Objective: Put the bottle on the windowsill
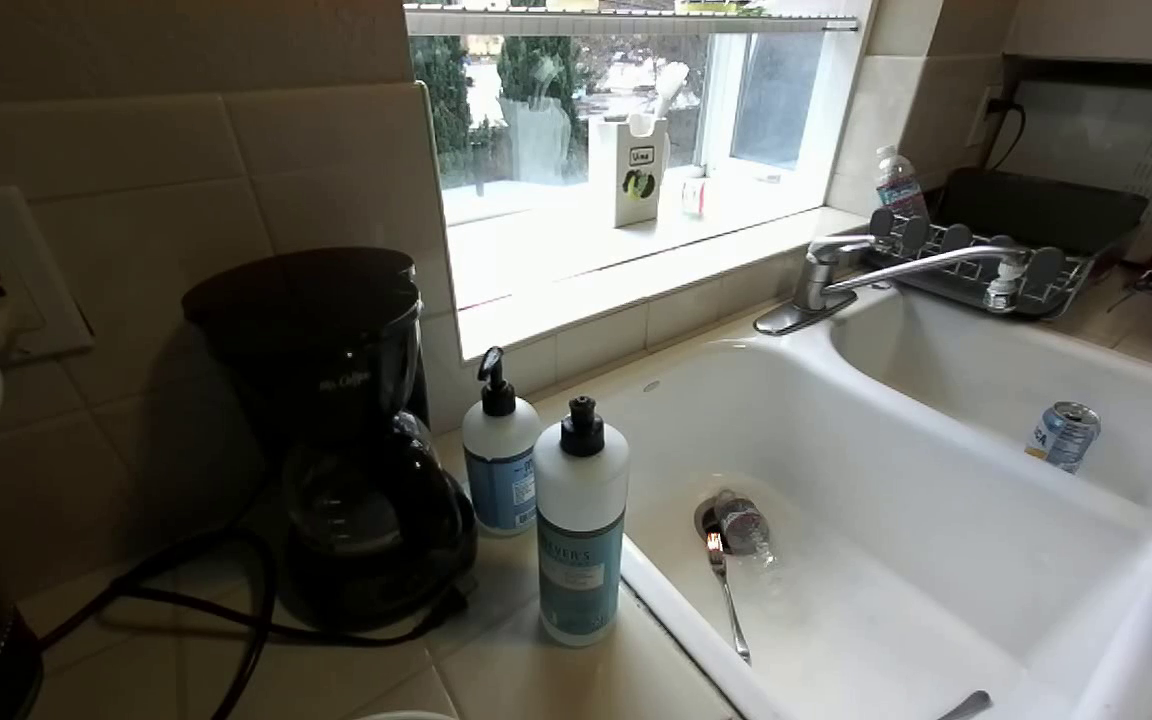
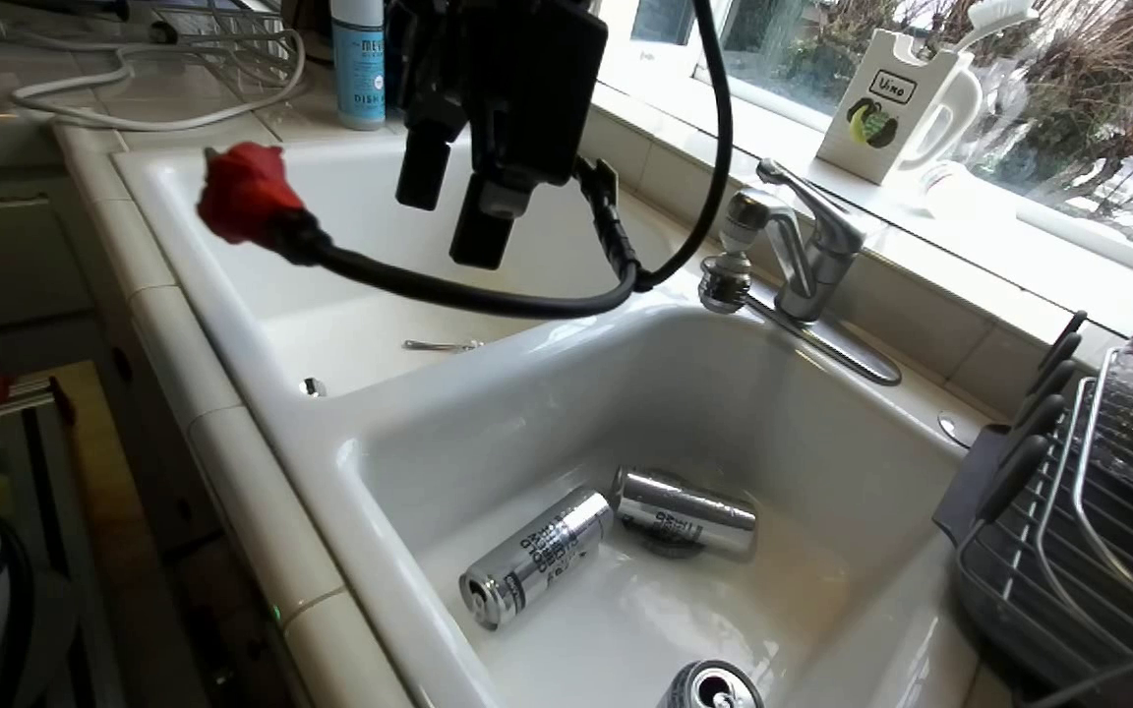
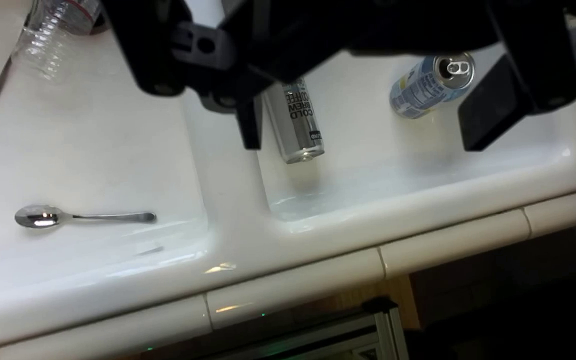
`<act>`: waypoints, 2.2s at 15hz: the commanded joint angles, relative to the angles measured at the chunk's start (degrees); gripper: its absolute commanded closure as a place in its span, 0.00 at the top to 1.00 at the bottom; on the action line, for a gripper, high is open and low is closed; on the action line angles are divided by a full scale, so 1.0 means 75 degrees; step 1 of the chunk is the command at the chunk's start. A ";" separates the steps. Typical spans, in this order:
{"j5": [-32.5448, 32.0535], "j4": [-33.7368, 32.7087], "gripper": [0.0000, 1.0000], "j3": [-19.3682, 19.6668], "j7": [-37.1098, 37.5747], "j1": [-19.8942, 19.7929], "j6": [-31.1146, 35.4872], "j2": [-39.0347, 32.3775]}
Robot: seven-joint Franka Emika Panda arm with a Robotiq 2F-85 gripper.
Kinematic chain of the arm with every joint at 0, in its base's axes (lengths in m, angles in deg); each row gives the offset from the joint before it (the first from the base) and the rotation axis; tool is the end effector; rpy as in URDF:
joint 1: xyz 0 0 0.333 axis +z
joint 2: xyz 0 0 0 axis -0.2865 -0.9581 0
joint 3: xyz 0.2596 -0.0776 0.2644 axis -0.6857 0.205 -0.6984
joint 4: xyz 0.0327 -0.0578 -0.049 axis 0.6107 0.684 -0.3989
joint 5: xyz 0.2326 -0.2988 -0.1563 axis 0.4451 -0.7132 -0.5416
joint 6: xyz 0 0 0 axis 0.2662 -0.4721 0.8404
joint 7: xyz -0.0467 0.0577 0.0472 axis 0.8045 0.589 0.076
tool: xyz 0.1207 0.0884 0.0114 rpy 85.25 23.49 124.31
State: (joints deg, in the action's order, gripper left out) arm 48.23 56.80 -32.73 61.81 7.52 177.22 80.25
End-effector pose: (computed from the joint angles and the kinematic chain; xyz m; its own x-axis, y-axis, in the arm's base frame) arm 0.2974 -0.0853 0.4807 0.9382 -0.2507 -0.2386 -0.2015 -0.9562 0.2123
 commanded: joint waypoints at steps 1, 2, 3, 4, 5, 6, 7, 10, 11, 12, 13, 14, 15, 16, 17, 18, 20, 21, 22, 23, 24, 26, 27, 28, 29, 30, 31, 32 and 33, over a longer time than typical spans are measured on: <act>-0.0045 0.0044 1.00 0.0283 0.0383 -0.0097 0.0275 0.0357; -0.0069 -0.0004 1.00 0.0322 0.0488 -0.0152 0.0335 0.0413; -0.0095 -0.0059 1.00 0.0357 0.0582 -0.0204 0.0476 0.0443; -0.0124 -0.0146 1.00 0.0381 0.0664 -0.0272 0.0556 0.0473; -0.0147 -0.0278 1.00 0.0406 0.0735 -0.0337 0.0643 0.0452; -0.0208 -0.0429 1.00 0.0419 0.0776 -0.0404 0.0712 0.0403; -0.0248 -0.0592 1.00 0.0428 0.0815 -0.0456 0.0791 0.0332; -0.0441 -0.1143 1.00 0.0457 0.0583 -0.0448 0.1266 0.0032; -0.0475 -0.1361 1.00 0.0486 0.0379 -0.0379 0.1460 -0.0092; -0.0501 -0.1581 1.00 0.0483 0.0279 -0.0343 0.1650 -0.0234; -0.0606 -0.1879 1.00 0.0437 0.0221 -0.0349 0.1807 -0.0448; -0.0689 -0.2167 1.00 0.0438 0.0115 -0.0345 0.1973 -0.0639; -0.0743 -0.2523 1.00 0.0478 0.0015 -0.0358 0.2113 -0.0894; -0.0750 -0.2878 1.00 0.0528 -0.0072 -0.0371 0.2150 -0.1087; -0.0630 -0.3259 1.00 0.0654 -0.0161 -0.0371 0.2240 -0.1367; -0.0500 -0.3659 1.00 0.0747 -0.0252 -0.0364 0.2137 -0.1584; -0.0190 -0.4091 1.00 0.0912 -0.0629 -0.0239 0.1924 -0.1819; -0.0477 -0.3546 1.00 0.0781 -0.0291 -0.0344 0.2188 -0.1431; -0.0417 -0.3767 1.00 0.0850 -0.0425 -0.0329 0.2181 -0.1594; -0.0379 -0.3890 1.00 0.0884 -0.0492 -0.0315 0.2176 -0.1704; -0.0364 -0.3954 1.00 0.0889 -0.0509 -0.0305 0.2171 -0.1766; -0.0658 -0.3964 1.00 0.0907 -0.0239 -0.0470 0.2218 -0.1873; -0.0797 -0.3969 1.00 0.0967 -0.0354 -0.0514 0.2271 -0.1894; -0.0669 -0.3950 1.00 0.1116 -0.0719 -0.0458 0.2382 -0.1840; -0.0808 -0.3927 1.00 0.1169 -0.0900 -0.0479 0.2548 -0.1808; -0.0948 -0.3980 1.00 0.1219 -0.0979 -0.0533 0.2631 -0.1889; -0.1092 -0.4132 1.00 0.1331 -0.1185 -0.0596 0.2715 -0.2051; -0.1094 -0.4237 1.00 0.1482 -0.1439 -0.0614 0.2829 -0.2206; -0.0980 -0.4403 1.00 0.1671 -0.1740 -0.0615 0.2946 -0.2443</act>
State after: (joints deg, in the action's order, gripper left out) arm 41.38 26.78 -22.94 53.62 3.32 197.08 66.00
